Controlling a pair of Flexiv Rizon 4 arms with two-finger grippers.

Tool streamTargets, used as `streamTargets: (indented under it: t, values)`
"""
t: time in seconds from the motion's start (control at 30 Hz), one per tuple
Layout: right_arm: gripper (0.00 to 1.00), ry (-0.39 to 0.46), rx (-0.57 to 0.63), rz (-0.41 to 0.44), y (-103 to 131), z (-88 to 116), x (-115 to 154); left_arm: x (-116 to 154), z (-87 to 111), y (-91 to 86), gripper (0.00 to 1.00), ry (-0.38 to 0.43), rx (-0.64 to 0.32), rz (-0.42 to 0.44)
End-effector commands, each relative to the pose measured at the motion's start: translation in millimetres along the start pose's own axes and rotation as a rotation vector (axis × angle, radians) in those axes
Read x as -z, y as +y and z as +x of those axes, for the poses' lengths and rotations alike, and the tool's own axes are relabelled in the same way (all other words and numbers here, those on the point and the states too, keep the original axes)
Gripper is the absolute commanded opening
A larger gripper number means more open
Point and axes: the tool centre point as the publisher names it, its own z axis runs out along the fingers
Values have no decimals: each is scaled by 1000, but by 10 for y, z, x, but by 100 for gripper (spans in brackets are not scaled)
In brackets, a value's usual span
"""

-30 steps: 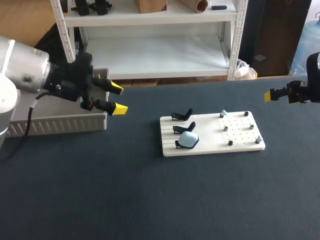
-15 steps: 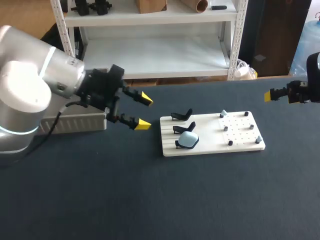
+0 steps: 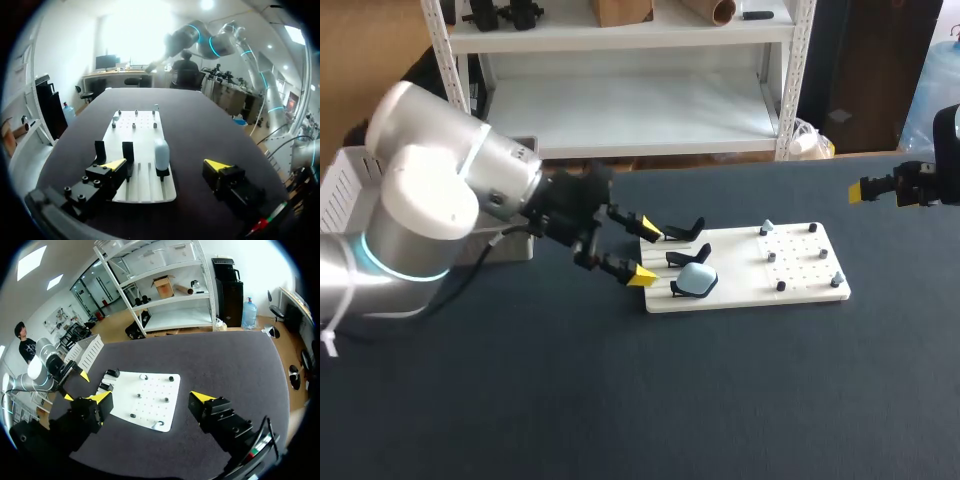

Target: Pick up each earbud case from the left stands, insert the matching earbuds, close the lid, and place the case in the box.

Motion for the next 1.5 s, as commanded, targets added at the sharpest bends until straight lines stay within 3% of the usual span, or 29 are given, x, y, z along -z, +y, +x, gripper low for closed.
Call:
streamTargets:
  t: [0.03,0.2,0.27,0.53,0.6,0.67,0.73,1.03,1.23,1.5]
  values:
    - [100,1,2,-7,-18,-4,-6,-185,51,97,100,-19,3,16]
    - [100,1,2,-7,-18,-4,-6,-282,67,112,100,-42,4,-7]
    - [100,1,2,-7,-18,-4,-6,-309,75,102,93,-47,8,-6]
    - [100,1,2,-7,-18,-4,-6,-410,88,23,93,-52,6,3]
    - [100,1,2,-7,-18,-4,-6,-432,95,27,85,-51,7,2]
    - [100,1,2,-7,-18,-4,-6,-445,98,34,62,-56,7,-3]
    - [100,1,2,-7,-18,-4,-6,-453,99,39,50,-59,7,-6]
    - [100,1,2,-7,-18,-4,-6,-496,143,44,55,-61,18,-9]
    - [100,1,2,-7,-18,-4,-6,-517,138,70,73,-78,25,-18]
    - [100,1,2,-7,-18,-4,-6,-560,130,57,73,-88,21,-17]
